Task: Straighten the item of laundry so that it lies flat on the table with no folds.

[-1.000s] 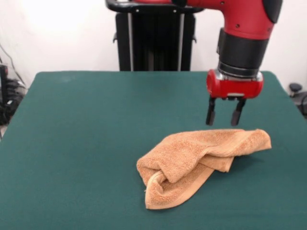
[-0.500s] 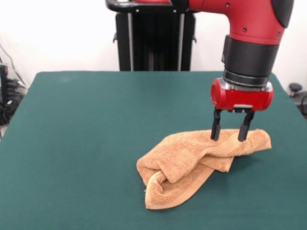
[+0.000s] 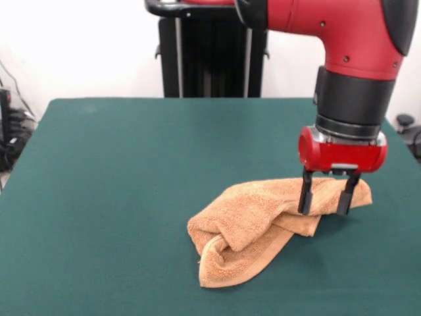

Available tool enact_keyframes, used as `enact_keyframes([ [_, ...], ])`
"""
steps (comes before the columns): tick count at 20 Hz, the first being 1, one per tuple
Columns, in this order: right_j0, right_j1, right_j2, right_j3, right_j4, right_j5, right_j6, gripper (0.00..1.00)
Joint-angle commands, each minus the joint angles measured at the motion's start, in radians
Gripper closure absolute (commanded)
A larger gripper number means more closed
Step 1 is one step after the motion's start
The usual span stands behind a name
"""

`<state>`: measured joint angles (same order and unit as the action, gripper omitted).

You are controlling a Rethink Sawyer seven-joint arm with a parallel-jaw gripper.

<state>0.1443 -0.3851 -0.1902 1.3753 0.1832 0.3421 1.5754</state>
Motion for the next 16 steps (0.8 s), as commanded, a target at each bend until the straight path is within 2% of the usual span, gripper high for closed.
enact_keyframes([
  [1, 0.019, 0.085, 0.052, -0.015, 0.045, 0.019, 0.24, 0.0],
  [5, 0.019, 0.112, 0.055, -0.026, 0.047, -0.005, 0.238, 0.0],
  [16, 0.018, 0.074, 0.048, -0.019, 0.048, 0.06, 0.227, 0.0],
])
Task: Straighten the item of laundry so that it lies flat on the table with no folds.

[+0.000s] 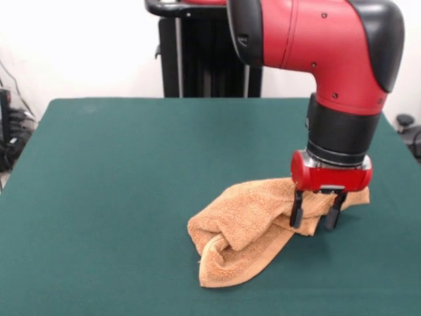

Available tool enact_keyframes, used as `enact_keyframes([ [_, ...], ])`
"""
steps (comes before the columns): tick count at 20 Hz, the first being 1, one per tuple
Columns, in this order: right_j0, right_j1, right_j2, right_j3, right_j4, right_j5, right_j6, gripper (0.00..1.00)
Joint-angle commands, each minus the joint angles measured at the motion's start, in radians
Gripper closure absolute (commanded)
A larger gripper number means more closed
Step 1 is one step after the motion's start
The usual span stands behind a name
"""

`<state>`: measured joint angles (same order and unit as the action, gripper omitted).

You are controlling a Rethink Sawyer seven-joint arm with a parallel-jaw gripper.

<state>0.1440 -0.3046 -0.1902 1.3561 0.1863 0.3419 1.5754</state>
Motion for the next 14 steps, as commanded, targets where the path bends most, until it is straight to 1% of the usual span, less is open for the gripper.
enact_keyframes([
  [1, 0.016, -0.002, 0.051, -0.003, 0.045, 0.059, 0.226, 0.0],
  [3, 0.015, 0.014, 0.056, -0.009, 0.042, 0.05, 0.221, 0.0],
  [5, 0.018, 0.052, 0.058, -0.028, 0.037, 0.021, 0.217, 0.0],
  [10, 0.036, 0.178, 0.052, -0.104, 0.034, -0.06, 0.223, 0.0],
  [11, 0.041, 0.205, 0.047, -0.127, 0.035, -0.056, 0.222, 0.0],
  [12, 0.039, 0.226, 0.053, -0.14, 0.034, -0.079, 0.22, 0.0],
  [14, 0.028, 0.255, 0.075, -0.153, 0.042, -0.076, 0.218, 0.0],
])
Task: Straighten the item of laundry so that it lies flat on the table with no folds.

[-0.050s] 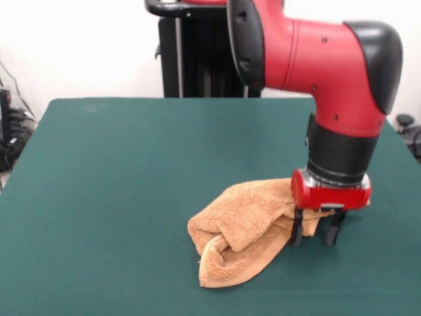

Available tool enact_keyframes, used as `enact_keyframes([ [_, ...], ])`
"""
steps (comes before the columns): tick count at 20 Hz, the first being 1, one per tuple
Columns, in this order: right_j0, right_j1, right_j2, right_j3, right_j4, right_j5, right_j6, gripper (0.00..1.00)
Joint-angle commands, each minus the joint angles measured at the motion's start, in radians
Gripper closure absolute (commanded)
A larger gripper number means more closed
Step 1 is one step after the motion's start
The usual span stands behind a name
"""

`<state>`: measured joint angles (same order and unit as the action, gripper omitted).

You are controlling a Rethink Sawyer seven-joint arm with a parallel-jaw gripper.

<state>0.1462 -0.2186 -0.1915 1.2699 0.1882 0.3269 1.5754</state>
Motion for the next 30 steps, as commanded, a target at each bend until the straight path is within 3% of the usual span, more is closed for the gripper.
enact_keyframes([
  [1, 0.02, 0.176, 0.086, -0.068, 0.042, -0.066, 0.217, 0.0],
  [8, 0.018, 0.208, 0.098, -0.09, 0.051, -0.049, 0.222, 0.0],
  [21, 0.036, 0.039, 0.052, 0.0, 0.056, 0.181, 0.241, 0.0],
  [30, 0.04, -0.016, 0.04, 0.005, 0.058, 0.271, 0.247, 0.0],
])
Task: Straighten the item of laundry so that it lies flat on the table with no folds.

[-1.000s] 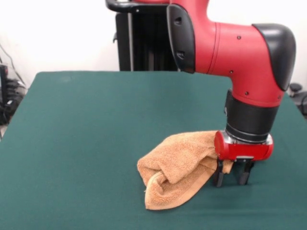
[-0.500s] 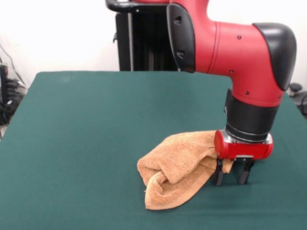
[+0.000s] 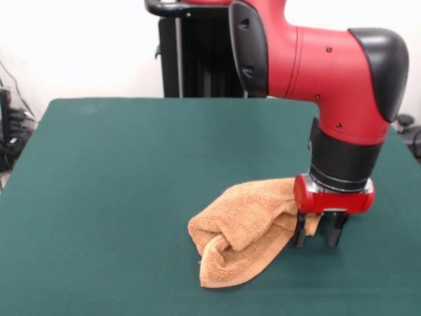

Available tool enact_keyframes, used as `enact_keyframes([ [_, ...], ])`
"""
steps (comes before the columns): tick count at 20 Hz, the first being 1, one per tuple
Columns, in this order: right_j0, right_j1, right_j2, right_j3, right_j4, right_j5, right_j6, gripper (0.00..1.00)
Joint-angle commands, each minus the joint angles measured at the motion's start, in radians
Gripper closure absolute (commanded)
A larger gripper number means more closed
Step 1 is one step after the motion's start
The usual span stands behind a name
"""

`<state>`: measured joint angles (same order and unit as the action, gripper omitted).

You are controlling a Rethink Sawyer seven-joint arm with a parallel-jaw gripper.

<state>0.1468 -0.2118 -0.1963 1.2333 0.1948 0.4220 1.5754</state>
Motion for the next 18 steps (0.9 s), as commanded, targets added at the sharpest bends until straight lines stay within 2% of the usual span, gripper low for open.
enact_keyframes([
  [1, 0.042, -0.036, 0.04, 0.047, 0.052, 0.192, 0.25, 0.0],
  [10, 0.057, -0.175, 0.001, 0.1, 0.036, 0.369, 0.262, 0.0],
  [18, 0.026, -0.158, 0.041, 0.139, 0.028, 0.271, 0.249, 0.0],
])
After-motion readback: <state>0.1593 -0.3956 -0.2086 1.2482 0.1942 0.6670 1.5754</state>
